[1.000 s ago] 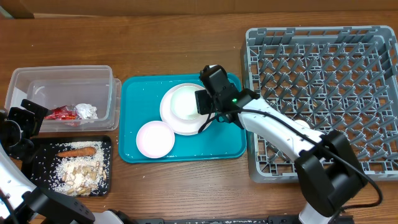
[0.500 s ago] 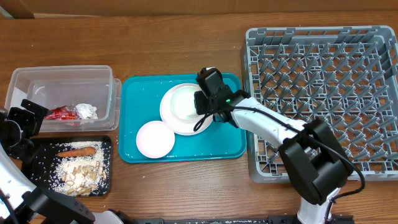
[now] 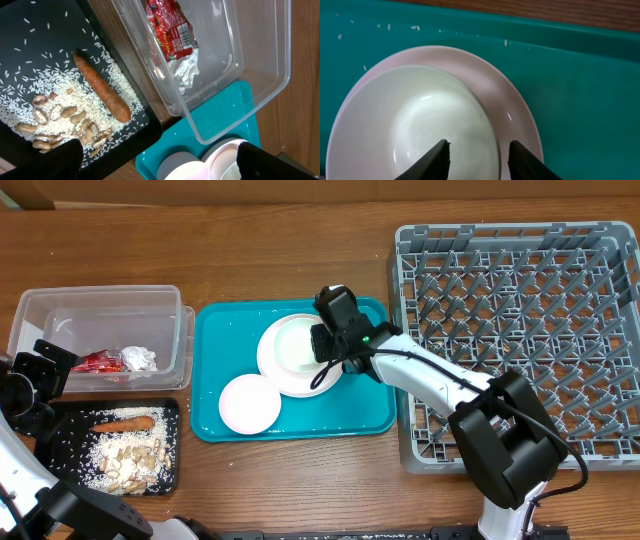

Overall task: Sort waste into correct bins and load items into the dishwasher
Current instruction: 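Move the right gripper to the pink bowl and grasp its rim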

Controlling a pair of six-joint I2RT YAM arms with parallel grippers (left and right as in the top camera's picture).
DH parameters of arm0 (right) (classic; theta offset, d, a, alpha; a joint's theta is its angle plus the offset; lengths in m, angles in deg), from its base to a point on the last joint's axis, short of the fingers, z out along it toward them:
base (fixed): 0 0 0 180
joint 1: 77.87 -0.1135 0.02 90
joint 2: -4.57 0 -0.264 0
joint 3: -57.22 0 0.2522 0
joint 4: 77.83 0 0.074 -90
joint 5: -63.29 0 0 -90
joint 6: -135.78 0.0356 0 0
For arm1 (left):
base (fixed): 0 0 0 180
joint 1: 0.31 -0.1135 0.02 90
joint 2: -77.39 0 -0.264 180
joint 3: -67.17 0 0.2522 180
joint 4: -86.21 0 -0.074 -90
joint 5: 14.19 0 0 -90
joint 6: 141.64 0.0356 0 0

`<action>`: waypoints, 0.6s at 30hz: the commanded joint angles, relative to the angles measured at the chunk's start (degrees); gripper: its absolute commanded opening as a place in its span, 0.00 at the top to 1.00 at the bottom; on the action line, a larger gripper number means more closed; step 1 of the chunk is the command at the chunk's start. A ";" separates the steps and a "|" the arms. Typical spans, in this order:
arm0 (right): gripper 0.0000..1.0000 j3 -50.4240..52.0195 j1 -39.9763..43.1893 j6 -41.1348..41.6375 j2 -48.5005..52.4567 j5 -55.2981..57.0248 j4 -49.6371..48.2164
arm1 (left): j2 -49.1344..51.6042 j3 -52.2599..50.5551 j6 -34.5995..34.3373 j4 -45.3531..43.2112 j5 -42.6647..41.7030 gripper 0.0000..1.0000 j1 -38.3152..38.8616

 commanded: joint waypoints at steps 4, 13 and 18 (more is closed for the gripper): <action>0.58 -10.97 -1.03 -1.14 -2.75 -3.15 9.03 | -0.92 0.96 -0.42 -0.09 0.37 0.00 0.13; 0.59 -10.47 -7.02 4.33 -0.55 -5.86 7.69 | -0.92 0.96 -0.42 -0.09 0.37 0.00 0.13; 0.58 -10.14 -8.87 4.02 3.15 -5.84 2.58 | -0.92 0.96 -0.42 -0.09 0.39 0.00 0.13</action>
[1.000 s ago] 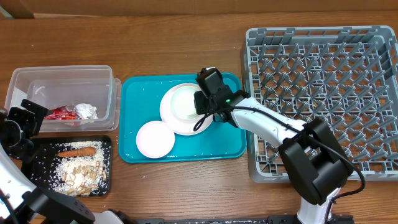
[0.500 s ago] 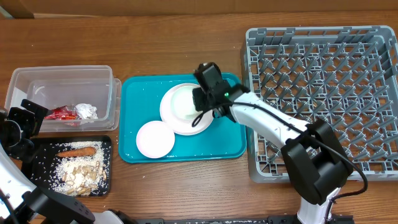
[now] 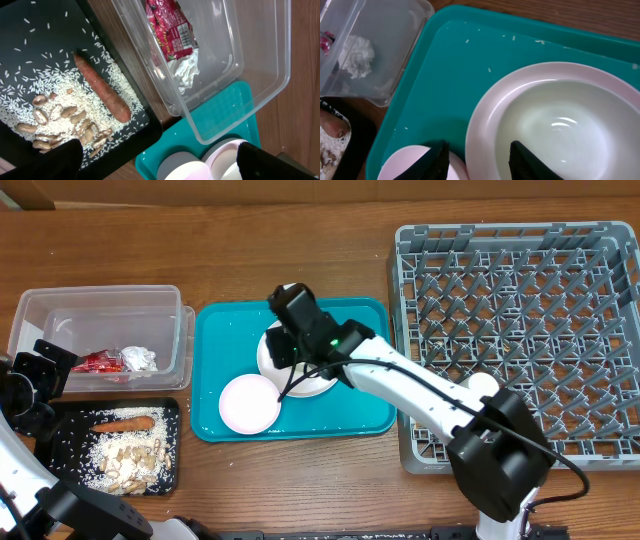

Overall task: Sort waste into correct bins and load items into the dishwasher
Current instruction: 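Move the right gripper to the pink bowl and grasp its rim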

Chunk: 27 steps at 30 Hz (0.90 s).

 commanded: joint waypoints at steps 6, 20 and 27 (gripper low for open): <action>0.58 0.00 -0.39 0.57 3.61 3.65 -1.29 | -0.92 0.96 -0.42 -0.07 0.37 0.00 0.13; 0.59 0.02 -0.46 0.63 6.21 3.69 -3.02 | -0.92 0.96 -0.42 -0.07 0.37 0.00 0.13; 0.62 0.02 -0.44 0.61 7.30 3.72 -4.20 | -0.92 0.96 -0.42 -0.07 0.37 0.00 0.13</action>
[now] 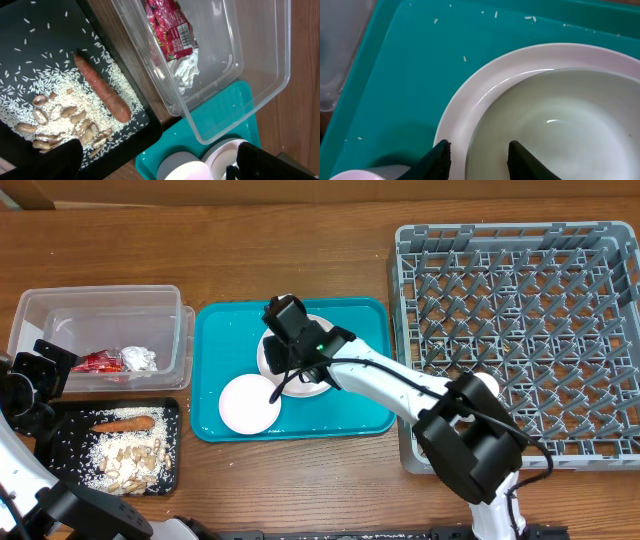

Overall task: Sort waste into correct bins and load items into the dishwasher
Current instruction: 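Move the right gripper to the pink bowl and grasp its rim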

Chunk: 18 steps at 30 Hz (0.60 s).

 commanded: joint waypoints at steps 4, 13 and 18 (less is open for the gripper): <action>0.70 -0.07 0.04 0.31 0.35 0.94 -0.79 | -0.92 0.96 -0.42 -0.07 0.37 0.00 0.13; 0.74 -0.07 -0.07 0.31 0.35 0.94 0.59 | -0.92 0.96 -0.42 -0.07 0.35 0.00 0.13; 0.77 -0.07 -0.07 0.28 0.35 0.94 1.33 | -0.92 0.96 -0.42 -0.09 0.37 0.00 0.13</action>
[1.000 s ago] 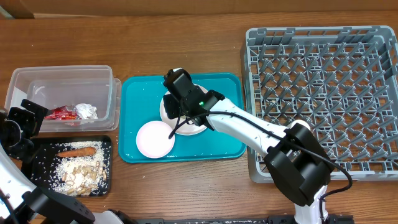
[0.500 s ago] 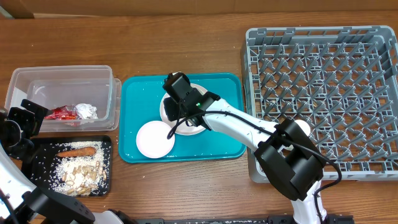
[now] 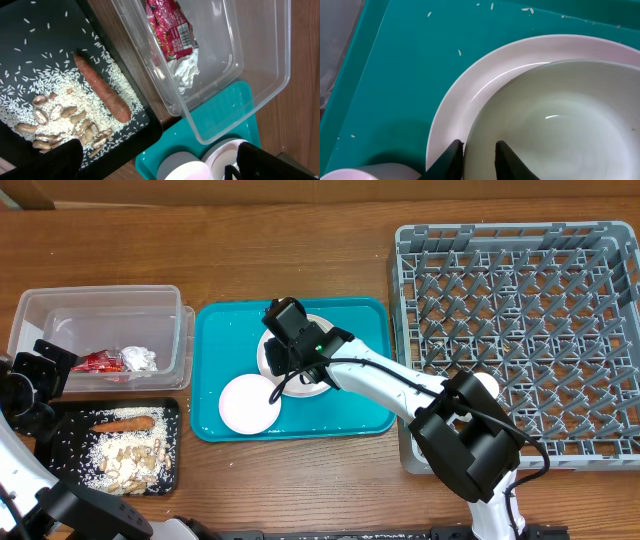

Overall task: Sort waste into correct bins and load items into the dishwasher
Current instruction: 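Move the right gripper to the pink bowl and grasp its rim, then carry the pink bowl to the rack's back and set it down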

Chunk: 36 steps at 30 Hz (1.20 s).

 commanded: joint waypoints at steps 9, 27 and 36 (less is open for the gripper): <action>0.84 -0.07 -0.07 0.26 -0.04 0.76 0.90 | -0.92 0.96 -0.42 -0.07 0.37 0.00 0.13; 0.96 -0.09 0.11 0.26 -0.07 -0.76 0.68 | -0.92 0.96 -0.42 -0.07 0.35 0.00 0.13; 0.96 -2.05 0.81 -0.07 -5.18 -6.43 1.33 | -0.92 0.96 -0.42 -0.07 0.37 0.00 0.13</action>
